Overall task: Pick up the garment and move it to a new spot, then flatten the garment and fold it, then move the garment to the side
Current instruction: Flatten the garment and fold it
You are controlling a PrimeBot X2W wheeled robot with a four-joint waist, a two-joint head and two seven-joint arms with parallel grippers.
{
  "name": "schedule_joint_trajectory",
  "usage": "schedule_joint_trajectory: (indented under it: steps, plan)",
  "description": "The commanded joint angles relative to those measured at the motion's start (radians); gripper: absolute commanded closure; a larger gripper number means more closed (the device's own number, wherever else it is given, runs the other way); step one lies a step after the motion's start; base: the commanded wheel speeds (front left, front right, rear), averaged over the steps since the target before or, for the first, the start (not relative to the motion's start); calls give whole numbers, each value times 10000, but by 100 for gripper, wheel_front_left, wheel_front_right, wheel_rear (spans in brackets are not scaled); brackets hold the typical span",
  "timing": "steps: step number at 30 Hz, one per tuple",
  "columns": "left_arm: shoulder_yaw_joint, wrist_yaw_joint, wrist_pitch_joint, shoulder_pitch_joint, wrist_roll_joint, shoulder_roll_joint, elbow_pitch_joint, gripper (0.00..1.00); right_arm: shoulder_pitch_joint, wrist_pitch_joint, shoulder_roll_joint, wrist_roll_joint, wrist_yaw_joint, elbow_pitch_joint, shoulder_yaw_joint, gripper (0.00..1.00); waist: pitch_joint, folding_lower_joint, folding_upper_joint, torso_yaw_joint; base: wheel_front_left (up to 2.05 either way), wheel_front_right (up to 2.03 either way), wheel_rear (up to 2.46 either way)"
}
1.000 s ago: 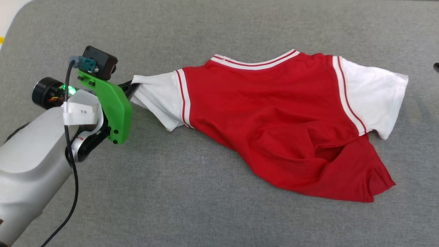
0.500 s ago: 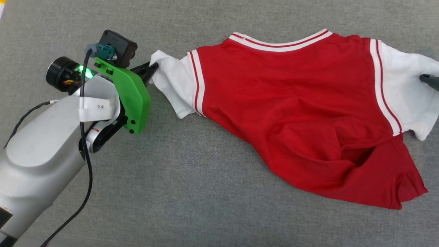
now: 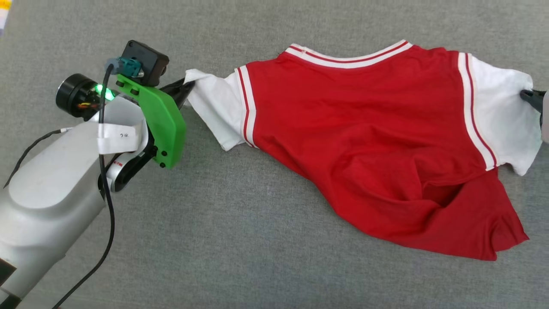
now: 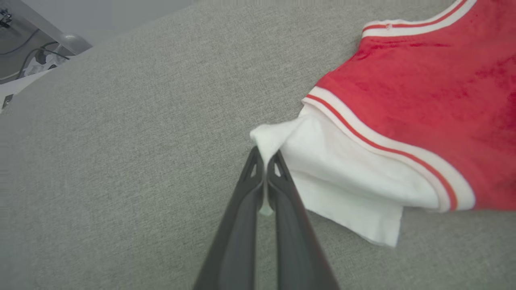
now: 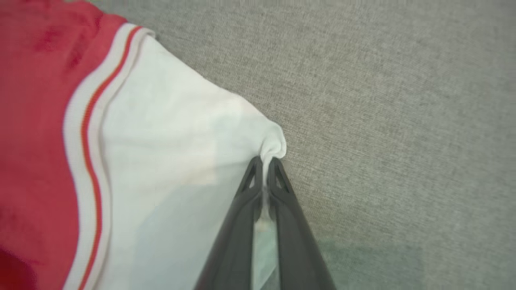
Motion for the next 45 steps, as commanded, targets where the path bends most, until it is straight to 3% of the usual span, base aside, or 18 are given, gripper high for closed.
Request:
schedule_joint_trajectory:
  steps: [1, 11, 19, 27, 34, 45]
  plan:
    - [40, -4, -133, 67, 91, 50, 39, 100, 172, -429, 76, 113, -6, 86, 103, 100, -514, 0, 0, -214, 0, 0, 0]
    - [551, 270, -1169, -148, 378, 456, -611, 100, -403, -3641, -511, 304, -6, -954, 115, 100, -2066, 0, 0, -600, 0, 0, 0]
    - [1124, 668, -1525, -980, 723, 730, -1794, 100, -777, -4795, -793, 39, -6, -1983, -335, 100, -2552, 0, 0, -815, 0, 0, 0]
    - [1440, 639, -1355, -2451, 1035, 355, -1857, 100, -1843, -4857, -436, -866, -6, -2513, -1176, 100, -2096, 0, 0, -981, 0, 0, 0]
    - [1753, 179, -1122, -4623, 1370, -210, -660, 100, -4312, -4464, 145, -2189, -6, -1745, -1145, 100, -780, 0, 0, -1217, 0, 0, 0]
    - [2075, -492, -1697, -8233, 2303, -1148, 2174, 100, -8568, -5225, 1180, -3751, -6, 1195, -483, 100, 462, 0, 0, -1312, 0, 0, 0]
